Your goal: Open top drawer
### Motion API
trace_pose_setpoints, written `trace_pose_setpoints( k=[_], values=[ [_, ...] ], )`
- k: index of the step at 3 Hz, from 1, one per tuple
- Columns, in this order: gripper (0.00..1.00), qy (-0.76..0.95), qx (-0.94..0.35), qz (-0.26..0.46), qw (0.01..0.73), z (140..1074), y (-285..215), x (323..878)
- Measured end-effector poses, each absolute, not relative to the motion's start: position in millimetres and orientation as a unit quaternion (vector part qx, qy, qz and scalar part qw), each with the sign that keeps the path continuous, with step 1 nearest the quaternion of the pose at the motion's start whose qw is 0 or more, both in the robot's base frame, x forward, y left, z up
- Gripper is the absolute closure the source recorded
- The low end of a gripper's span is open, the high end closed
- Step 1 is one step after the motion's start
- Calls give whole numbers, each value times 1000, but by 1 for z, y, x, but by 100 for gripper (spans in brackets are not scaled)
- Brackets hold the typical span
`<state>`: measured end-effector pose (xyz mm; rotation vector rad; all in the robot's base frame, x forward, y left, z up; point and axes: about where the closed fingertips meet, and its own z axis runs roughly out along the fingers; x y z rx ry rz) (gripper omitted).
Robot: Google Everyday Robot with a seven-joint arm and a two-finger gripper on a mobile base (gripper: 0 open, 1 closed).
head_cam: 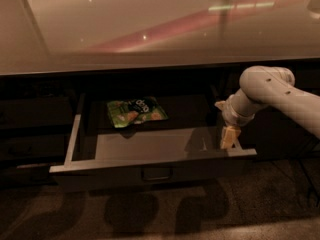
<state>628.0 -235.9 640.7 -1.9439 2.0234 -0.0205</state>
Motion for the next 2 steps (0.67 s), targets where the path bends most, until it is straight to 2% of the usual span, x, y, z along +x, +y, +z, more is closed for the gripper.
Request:
trace_pose_setpoints(
  k=[1,2],
  values=[
    [0,716,-680,-38,153,638,-245,605],
    [0,716,-680,-38,153,638,-244,606]
  ],
)
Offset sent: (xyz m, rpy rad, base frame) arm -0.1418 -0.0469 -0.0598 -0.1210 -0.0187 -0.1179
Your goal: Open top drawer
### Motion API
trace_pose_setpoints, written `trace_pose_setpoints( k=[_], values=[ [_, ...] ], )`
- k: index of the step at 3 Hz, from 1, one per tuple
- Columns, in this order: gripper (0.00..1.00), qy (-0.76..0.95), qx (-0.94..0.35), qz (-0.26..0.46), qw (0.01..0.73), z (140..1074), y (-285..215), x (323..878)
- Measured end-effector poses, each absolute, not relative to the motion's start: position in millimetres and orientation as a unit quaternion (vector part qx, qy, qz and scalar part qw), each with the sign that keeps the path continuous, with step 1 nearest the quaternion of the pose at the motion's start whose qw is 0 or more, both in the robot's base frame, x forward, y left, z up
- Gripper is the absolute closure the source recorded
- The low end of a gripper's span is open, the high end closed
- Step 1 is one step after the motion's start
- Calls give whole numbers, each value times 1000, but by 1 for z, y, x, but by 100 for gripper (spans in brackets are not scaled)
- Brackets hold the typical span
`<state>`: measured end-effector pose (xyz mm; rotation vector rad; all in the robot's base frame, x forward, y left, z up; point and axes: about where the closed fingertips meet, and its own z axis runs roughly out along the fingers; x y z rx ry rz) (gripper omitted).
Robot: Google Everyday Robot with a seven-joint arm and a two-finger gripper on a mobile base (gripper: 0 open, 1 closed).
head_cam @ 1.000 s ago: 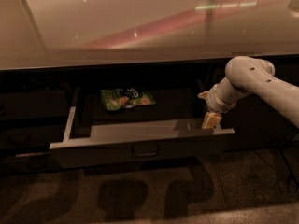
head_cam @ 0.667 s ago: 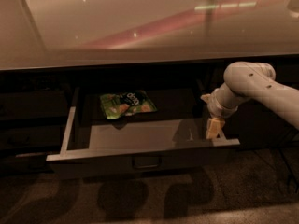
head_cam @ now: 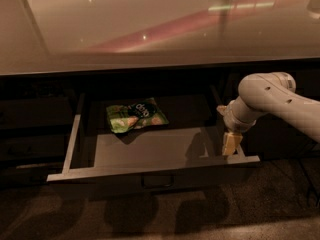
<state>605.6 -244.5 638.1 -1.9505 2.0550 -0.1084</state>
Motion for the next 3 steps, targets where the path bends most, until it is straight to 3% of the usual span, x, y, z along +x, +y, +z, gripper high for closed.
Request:
trace_pose_setpoints(
  k=[3],
  values=[
    [0,717,-679,-41,151,639,-244,600]
  ],
)
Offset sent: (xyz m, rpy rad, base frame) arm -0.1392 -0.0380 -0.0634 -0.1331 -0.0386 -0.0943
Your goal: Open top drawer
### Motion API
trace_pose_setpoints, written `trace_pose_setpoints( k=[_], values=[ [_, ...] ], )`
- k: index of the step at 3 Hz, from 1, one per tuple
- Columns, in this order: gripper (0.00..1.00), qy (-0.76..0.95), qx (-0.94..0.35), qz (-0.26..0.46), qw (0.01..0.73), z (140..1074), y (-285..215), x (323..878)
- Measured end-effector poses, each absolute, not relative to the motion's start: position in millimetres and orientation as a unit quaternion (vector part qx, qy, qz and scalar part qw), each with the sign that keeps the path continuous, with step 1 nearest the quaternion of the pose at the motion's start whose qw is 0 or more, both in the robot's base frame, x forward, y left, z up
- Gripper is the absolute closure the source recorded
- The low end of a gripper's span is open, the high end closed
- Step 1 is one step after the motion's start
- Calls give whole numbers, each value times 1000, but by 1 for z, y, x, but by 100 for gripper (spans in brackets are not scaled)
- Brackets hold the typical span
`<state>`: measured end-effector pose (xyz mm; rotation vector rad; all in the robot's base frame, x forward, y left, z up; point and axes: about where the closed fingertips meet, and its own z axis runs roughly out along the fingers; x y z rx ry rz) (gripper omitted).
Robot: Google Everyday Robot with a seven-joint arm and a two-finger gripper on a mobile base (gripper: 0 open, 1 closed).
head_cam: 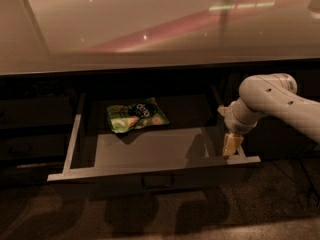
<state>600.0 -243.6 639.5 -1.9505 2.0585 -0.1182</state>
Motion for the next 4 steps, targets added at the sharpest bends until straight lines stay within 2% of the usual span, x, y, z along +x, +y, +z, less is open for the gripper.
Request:
trace_pose_setpoints(
  k=[3,4],
  values=[
    [0,715,-681,-47,148,639,-243,590],
    [0,703,-694,-37,152,651,-209,593]
  ],
)
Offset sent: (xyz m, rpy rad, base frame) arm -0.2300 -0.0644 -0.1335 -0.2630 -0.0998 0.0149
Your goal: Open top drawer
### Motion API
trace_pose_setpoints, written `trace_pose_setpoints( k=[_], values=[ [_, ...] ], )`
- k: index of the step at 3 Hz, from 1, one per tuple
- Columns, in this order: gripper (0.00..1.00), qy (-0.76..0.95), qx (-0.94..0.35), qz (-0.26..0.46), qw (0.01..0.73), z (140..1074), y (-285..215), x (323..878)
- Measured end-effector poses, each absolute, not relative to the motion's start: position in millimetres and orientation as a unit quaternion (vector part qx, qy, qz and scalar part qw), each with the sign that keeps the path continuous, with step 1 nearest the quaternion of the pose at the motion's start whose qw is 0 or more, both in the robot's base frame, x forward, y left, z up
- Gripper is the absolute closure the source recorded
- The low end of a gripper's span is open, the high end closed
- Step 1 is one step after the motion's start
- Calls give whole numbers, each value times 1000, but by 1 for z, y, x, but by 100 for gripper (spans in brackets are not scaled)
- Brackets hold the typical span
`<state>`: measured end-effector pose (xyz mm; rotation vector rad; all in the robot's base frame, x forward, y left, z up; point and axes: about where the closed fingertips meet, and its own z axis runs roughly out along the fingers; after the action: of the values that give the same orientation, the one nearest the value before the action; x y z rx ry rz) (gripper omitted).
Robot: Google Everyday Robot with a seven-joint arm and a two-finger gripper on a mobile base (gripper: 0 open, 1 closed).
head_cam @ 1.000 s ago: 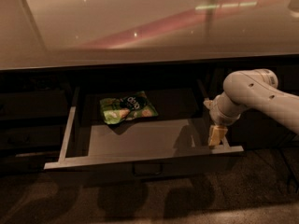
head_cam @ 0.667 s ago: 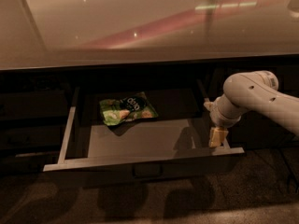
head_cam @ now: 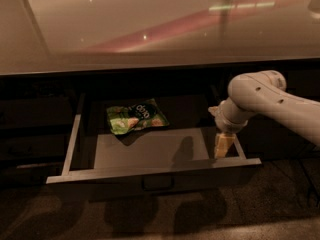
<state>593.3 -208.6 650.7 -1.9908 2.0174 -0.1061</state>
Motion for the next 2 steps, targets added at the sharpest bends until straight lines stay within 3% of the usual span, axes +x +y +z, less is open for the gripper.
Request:
trace_pose_setpoints(
  k=[1,2],
  values=[
    [0,684,-711,-37,158,661,-175,588],
    [0,681,-716,-40,153,657,-180,578]
  ],
)
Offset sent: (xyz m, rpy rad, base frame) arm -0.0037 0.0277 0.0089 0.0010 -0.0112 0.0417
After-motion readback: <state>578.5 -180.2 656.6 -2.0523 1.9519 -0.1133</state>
